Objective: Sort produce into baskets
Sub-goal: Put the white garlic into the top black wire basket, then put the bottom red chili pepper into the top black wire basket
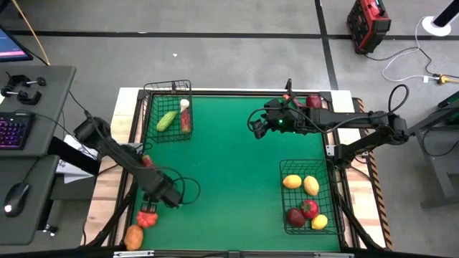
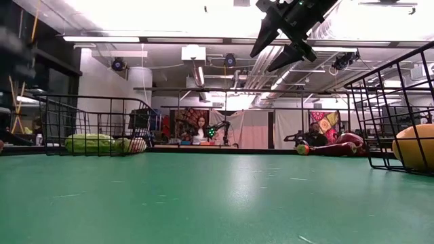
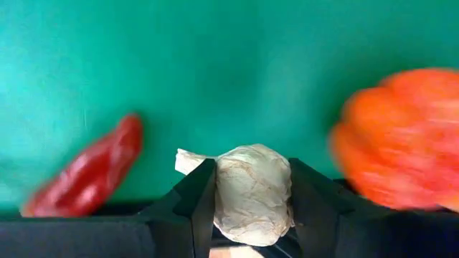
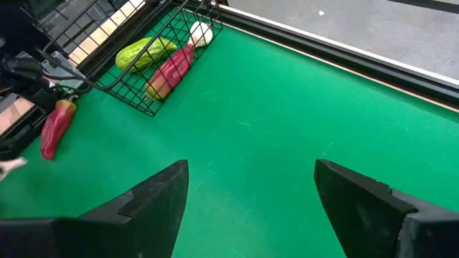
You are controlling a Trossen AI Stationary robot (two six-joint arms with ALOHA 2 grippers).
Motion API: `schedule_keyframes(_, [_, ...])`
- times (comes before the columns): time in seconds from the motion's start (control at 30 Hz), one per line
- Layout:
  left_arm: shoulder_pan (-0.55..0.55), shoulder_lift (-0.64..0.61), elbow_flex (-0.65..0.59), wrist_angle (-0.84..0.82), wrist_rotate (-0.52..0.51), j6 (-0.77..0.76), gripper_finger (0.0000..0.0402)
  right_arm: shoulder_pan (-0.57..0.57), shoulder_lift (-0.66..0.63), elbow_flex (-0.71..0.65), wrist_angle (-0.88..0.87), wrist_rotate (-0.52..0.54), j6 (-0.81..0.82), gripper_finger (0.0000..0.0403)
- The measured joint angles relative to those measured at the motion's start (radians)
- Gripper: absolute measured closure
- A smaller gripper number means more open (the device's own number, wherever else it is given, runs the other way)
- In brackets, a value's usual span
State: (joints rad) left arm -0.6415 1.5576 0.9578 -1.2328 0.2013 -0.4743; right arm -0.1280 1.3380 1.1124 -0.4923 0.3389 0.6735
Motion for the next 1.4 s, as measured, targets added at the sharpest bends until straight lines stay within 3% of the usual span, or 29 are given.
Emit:
schedule_keyframes(0.13, [0.025,-0.094,0.086,-0.001,-0.012,0.110,0.0274,0.000,0.000,0.000,0.000,0.000,0.000,0.0108])
schedule_keyframes(0.2, [0.052,-0.151,0.128,0.000,-0.069,0.138,0.0274,0.000,0.000,0.000,0.000,0.000,0.001,0.0108])
schedule_keyframes(0.33, [0.150,-0.265,0.210,-0.004,-0.285,0.150,0.0270,0.000,0.000,0.000,0.000,0.003,0.000,0.0108])
schedule_keyframes(0.5, [0.356,-0.378,0.302,-0.028,-0.610,0.108,0.0268,0.000,0.000,0.000,0.000,0.020,0.002,0.0108])
schedule_keyframes(0.63, [0.561,-0.446,0.326,-0.042,-0.735,0.094,0.0267,0.000,0.000,0.000,0.000,0.021,0.020,0.0108])
schedule_keyframes(0.83, [0.846,-0.469,0.326,-0.055,-0.746,0.077,0.0260,0.000,0.000,0.000,0.000,0.021,0.026,0.0108])
schedule_keyframes(1.0, [0.994,-0.440,0.325,-0.054,-0.684,0.094,0.0226,0.000,0.000,0.000,0.000,0.021,0.026,0.0108])
schedule_keyframes(1.2, [1.088,-0.404,0.325,-0.050,-0.620,0.154,0.0151,0.000,0.000,0.000,0.000,0.021,0.026,0.0108])
schedule_keyframes(1.4, [1.106,-0.400,0.325,-0.048,-0.553,0.154,0.0088,0.000,0.000,0.000,-0.006,0.021,0.026,0.0108])
